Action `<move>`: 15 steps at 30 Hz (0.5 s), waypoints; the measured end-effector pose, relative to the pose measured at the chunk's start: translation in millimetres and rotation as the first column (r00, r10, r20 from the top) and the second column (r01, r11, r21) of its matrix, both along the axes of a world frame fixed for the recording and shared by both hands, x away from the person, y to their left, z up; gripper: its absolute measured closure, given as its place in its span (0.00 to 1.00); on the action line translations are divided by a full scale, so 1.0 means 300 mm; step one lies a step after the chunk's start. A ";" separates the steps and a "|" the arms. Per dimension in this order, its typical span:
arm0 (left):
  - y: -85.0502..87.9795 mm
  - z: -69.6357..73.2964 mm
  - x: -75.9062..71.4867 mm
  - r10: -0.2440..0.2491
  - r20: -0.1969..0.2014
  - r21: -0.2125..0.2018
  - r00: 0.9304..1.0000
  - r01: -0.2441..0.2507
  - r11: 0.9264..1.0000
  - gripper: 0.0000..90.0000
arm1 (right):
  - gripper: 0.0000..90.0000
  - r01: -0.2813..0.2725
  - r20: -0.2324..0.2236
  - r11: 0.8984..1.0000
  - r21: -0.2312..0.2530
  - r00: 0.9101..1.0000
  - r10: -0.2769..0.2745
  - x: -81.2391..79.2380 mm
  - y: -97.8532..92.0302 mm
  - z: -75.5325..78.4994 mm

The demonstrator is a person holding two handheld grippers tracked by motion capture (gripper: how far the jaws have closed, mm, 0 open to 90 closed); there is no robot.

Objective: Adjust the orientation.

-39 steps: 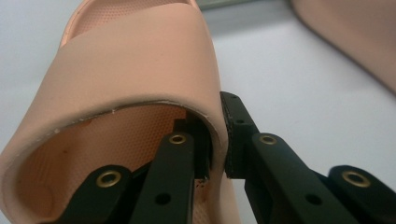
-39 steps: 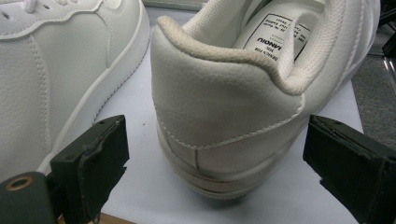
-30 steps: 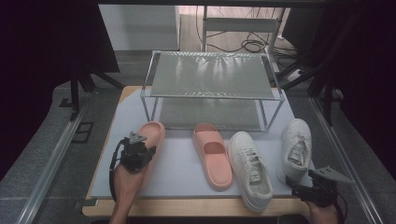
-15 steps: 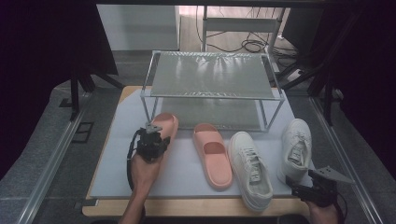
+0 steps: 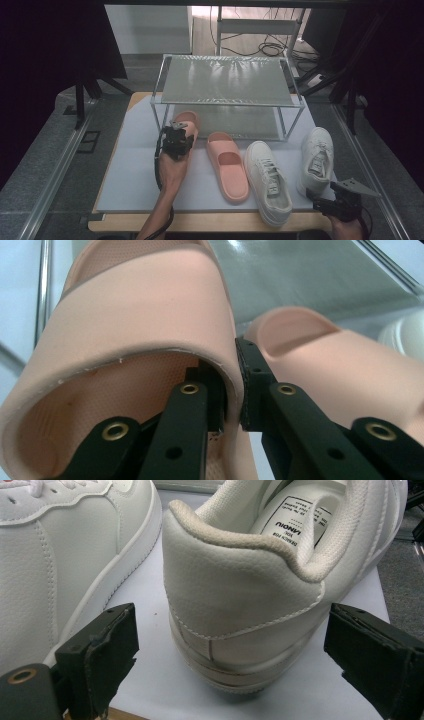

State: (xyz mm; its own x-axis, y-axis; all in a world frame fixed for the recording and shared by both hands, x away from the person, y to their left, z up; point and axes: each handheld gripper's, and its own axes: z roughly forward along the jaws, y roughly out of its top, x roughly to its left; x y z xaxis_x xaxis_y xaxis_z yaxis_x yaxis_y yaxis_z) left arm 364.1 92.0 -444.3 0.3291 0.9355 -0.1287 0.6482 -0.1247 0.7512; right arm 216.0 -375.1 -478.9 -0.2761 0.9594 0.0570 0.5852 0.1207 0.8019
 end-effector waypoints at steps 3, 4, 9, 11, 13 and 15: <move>-0.027 -0.003 0.027 0.016 0.010 -0.007 1.000 -0.016 1.000 0.92 | 0.08 0.001 -0.002 1.000 0.001 1.000 -0.001 -0.001 -0.003 0.002; -0.035 -0.004 0.036 0.020 0.013 -0.006 1.000 -0.020 1.000 0.92 | 0.08 0.002 -0.001 1.000 0.000 1.000 -0.002 -0.002 -0.004 0.002; -0.066 -0.013 0.081 0.035 0.024 -0.001 0.999 -0.035 0.999 0.92 | 0.08 0.001 0.000 1.000 0.002 1.000 -0.001 -0.004 -0.008 0.005; -0.070 -0.022 0.097 0.049 0.028 0.006 0.998 -0.049 0.999 0.92 | 0.08 0.001 0.000 1.000 0.003 1.000 -0.001 -0.004 -0.009 0.005; -0.070 -0.032 0.108 0.066 0.037 0.011 0.997 -0.066 0.998 0.92 | 0.08 0.001 0.001 1.000 0.003 1.000 -0.001 -0.004 -0.009 0.005; -0.071 -0.042 0.116 0.081 0.050 0.015 0.995 -0.082 0.997 0.92 | 0.09 0.000 0.000 1.000 0.002 1.000 0.000 -0.004 -0.009 0.006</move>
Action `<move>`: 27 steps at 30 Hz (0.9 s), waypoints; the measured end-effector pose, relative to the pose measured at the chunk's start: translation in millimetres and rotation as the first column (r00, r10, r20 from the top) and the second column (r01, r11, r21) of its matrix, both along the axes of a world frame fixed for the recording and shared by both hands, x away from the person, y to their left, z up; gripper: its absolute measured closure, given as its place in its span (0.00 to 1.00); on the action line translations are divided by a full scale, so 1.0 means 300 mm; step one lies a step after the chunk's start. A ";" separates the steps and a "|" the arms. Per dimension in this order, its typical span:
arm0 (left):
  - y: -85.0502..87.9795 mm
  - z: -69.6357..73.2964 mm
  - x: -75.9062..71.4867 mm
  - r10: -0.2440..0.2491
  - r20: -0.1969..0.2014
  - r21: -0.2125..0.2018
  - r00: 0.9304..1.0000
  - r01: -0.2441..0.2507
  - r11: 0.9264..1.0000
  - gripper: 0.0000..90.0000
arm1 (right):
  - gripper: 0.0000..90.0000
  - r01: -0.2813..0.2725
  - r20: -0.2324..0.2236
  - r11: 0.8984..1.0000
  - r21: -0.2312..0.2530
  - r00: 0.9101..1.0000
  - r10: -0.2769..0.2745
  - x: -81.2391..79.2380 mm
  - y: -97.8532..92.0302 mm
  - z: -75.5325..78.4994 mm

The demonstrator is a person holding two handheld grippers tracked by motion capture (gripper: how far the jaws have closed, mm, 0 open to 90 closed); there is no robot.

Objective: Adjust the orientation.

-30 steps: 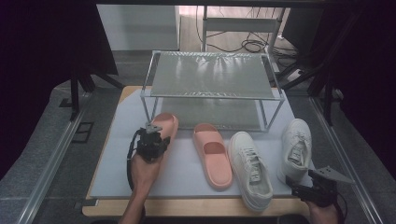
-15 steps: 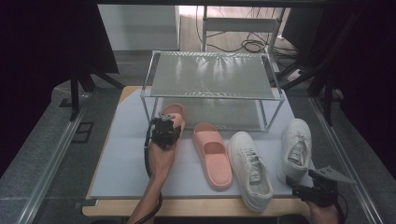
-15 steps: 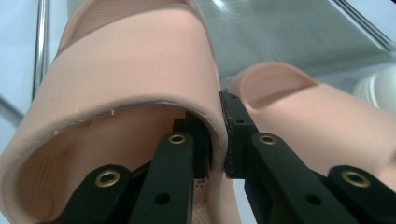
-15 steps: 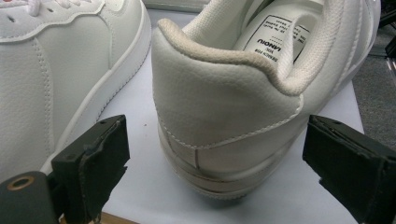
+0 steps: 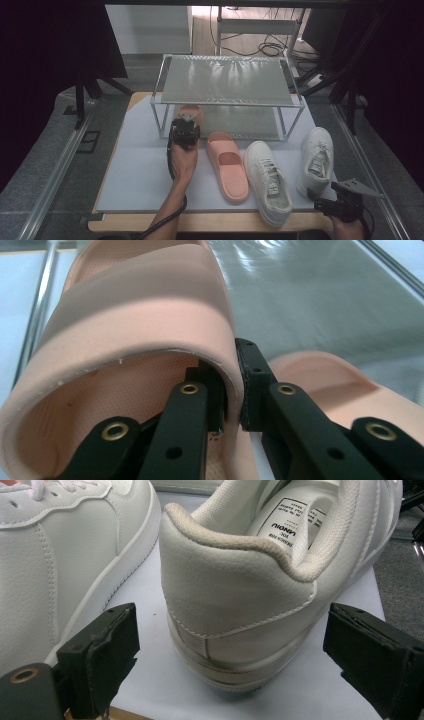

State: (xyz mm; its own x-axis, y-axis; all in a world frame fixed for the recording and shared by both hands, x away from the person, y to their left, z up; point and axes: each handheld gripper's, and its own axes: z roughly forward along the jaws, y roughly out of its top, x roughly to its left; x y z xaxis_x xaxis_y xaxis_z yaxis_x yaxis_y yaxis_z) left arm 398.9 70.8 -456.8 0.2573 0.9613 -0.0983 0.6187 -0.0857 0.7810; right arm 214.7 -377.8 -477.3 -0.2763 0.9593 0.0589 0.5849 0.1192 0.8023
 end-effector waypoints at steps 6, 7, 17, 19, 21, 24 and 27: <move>-0.009 -0.025 0.034 0.012 -0.015 -0.001 1.000 -0.012 1.000 0.92 | 0.09 -0.001 0.002 1.000 -0.001 1.000 0.001 0.000 0.002 0.000; -0.011 -0.029 0.040 0.014 -0.018 0.001 1.000 -0.014 1.000 0.92 | 0.09 -0.001 0.002 1.000 -0.001 1.000 0.001 -0.001 0.002 0.001; -0.021 -0.074 0.082 0.029 -0.065 0.016 0.997 -0.028 0.999 0.91 | 0.09 -0.001 -0.010 1.000 -0.001 1.000 0.001 -0.001 -0.004 -0.003; -0.022 -0.077 0.086 0.015 -0.070 0.016 0.997 -0.014 1.000 0.91 | 0.09 -0.002 -0.010 1.000 0.000 1.000 0.002 -0.001 -0.003 -0.003; -0.020 -0.076 0.090 0.004 -0.083 -0.004 0.997 -0.004 1.000 0.84 | 0.09 -0.003 -0.010 1.000 -0.001 1.000 0.003 -0.001 -0.003 -0.002; -0.017 -0.065 0.083 0.004 -0.078 -0.006 0.997 -0.005 1.000 0.77 | 0.09 -0.003 -0.009 1.000 0.000 1.000 0.003 -0.001 -0.003 -0.003; -0.010 -0.056 0.071 -0.010 -0.080 -0.013 0.997 0.009 1.000 0.71 | 0.09 -0.003 -0.008 1.000 0.001 1.000 0.003 -0.001 -0.004 -0.002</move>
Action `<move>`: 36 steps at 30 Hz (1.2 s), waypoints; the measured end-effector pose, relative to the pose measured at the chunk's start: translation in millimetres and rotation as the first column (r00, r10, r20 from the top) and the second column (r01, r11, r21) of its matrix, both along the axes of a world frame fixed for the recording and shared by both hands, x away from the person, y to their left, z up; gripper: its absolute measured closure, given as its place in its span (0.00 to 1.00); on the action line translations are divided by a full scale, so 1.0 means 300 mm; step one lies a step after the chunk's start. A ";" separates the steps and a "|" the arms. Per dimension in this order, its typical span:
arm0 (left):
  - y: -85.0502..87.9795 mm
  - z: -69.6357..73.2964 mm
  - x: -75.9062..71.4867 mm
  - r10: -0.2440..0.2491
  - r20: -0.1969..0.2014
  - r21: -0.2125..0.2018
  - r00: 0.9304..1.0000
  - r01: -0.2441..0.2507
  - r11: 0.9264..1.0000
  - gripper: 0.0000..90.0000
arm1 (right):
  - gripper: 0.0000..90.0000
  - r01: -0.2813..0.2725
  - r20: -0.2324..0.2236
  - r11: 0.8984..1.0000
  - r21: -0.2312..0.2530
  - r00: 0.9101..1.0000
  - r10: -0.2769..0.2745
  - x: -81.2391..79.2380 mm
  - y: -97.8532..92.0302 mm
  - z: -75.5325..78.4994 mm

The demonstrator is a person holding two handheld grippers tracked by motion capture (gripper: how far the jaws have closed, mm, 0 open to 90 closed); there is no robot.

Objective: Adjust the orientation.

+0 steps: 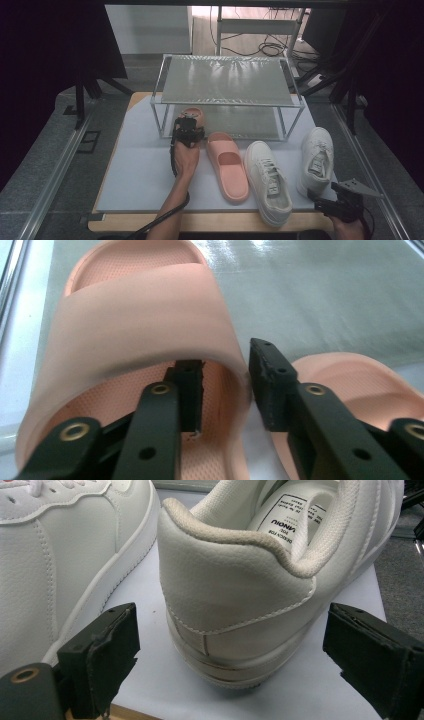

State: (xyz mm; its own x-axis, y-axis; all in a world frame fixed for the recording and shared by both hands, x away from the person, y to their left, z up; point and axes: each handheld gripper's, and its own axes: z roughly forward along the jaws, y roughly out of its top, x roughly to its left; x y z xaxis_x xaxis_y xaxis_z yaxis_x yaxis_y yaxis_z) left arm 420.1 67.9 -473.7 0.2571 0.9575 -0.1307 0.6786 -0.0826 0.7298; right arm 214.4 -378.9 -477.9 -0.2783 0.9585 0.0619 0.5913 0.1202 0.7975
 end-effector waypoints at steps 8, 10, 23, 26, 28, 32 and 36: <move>0.038 0.029 -0.063 -0.091 0.007 0.026 0.996 0.091 0.996 0.67 | 0.09 -0.004 0.001 1.000 -0.001 1.000 0.004 0.000 0.005 0.001; 0.046 0.043 -0.084 -0.118 0.013 0.052 0.993 0.117 0.992 0.67 | 0.09 -0.006 0.002 1.000 -0.003 1.000 0.006 0.001 0.005 0.000; 0.140 0.104 -0.201 -0.227 0.036 0.017 0.973 0.227 0.974 0.89 | 0.09 -0.007 -0.003 1.000 0.007 1.000 0.007 0.003 0.007 -0.004; 0.165 0.110 -0.237 -0.236 0.048 -0.003 0.970 0.237 0.972 0.95 | 0.09 -0.008 -0.006 1.000 0.005 1.000 0.008 0.003 0.008 -0.004; 0.180 0.109 -0.259 -0.244 0.051 -0.008 0.968 0.245 0.970 0.98 | 0.09 -0.007 -0.006 1.000 0.008 1.000 0.007 0.003 0.008 -0.004; 0.198 0.103 -0.299 -0.258 0.040 -0.003 0.965 0.258 0.966 1.00 | 0.09 -0.004 -0.003 1.000 0.012 1.000 0.004 0.004 0.008 -0.005; 0.208 0.091 -0.346 -0.269 0.036 0.012 0.963 0.268 0.963 1.00 | 0.09 -0.003 -0.003 1.000 0.013 1.000 0.003 0.004 0.008 -0.005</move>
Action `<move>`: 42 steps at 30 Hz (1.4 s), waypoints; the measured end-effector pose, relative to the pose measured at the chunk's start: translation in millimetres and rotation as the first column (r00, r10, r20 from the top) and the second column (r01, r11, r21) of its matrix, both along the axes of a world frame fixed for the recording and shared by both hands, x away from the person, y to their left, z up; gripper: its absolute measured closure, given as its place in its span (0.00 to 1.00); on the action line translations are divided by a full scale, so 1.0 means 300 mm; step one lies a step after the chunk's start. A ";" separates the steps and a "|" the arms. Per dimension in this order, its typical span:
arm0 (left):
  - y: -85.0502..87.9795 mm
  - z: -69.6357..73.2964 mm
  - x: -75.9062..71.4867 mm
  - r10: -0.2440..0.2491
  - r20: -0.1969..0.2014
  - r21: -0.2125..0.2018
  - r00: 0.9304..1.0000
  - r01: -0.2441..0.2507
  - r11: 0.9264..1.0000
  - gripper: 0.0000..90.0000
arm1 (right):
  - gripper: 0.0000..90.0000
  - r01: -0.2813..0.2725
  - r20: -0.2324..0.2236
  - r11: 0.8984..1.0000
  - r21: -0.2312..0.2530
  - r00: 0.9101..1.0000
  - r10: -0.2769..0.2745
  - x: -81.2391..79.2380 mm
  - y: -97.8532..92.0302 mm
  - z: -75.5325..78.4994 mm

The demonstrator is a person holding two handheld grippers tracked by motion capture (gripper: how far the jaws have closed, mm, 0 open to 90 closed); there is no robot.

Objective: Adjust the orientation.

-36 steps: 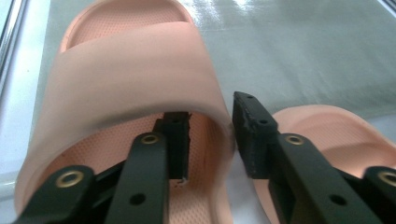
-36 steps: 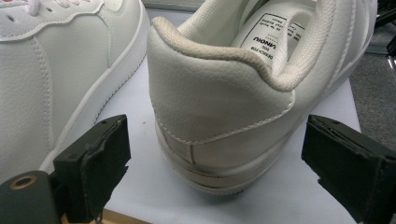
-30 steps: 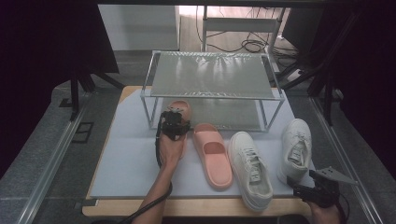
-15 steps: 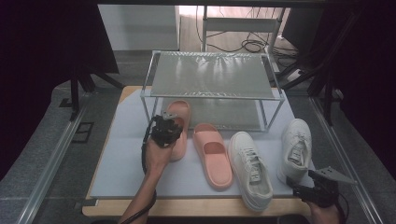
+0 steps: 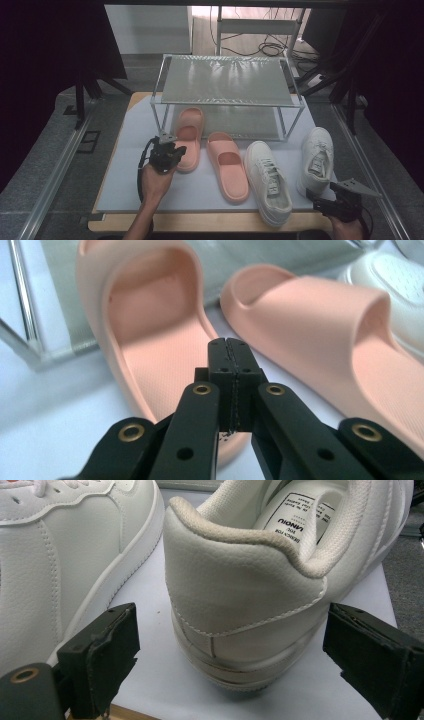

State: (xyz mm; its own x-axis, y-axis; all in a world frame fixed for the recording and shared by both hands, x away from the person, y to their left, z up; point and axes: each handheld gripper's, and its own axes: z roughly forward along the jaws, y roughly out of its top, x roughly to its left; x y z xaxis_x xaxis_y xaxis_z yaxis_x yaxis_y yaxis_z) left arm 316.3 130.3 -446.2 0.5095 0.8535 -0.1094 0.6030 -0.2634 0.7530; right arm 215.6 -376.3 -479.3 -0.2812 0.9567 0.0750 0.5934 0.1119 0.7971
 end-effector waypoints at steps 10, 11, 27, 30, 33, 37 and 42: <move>0.002 -0.057 -0.092 -0.027 -0.041 0.021 0.999 0.028 0.999 1.00 | 0.09 0.001 -0.002 1.000 -0.002 1.000 -0.001 0.000 0.001 0.001; 0.002 -0.066 -0.098 -0.028 -0.044 0.026 0.999 0.030 0.999 1.00 | 0.09 0.001 -0.002 1.000 -0.002 1.000 -0.001 0.000 0.001 0.000; 0.007 -0.178 -0.133 -0.021 -0.109 0.036 0.994 0.025 0.999 1.00 | 0.08 0.003 -0.003 1.000 -0.007 1.000 -0.003 0.001 0.003 -0.001; 0.006 -0.191 -0.124 -0.012 -0.113 0.043 0.993 0.017 0.999 1.00 | 0.08 0.003 -0.003 1.000 -0.008 1.000 -0.003 0.001 0.004 -0.001; 0.006 -0.203 -0.116 -0.003 -0.118 0.041 0.993 0.008 0.999 1.00 | 0.08 0.003 -0.003 1.000 -0.009 1.000 -0.003 0.001 0.004 -0.001; 0.000 -0.213 -0.107 0.008 -0.121 0.048 0.993 -0.002 0.999 1.00 | 0.08 0.003 -0.003 1.000 -0.009 1.000 -0.003 0.001 0.004 -0.001; -0.006 -0.214 -0.091 0.016 -0.117 0.047 0.993 -0.011 0.999 1.00 | 0.08 0.003 -0.003 1.000 -0.008 1.000 -0.003 0.001 0.004 -0.001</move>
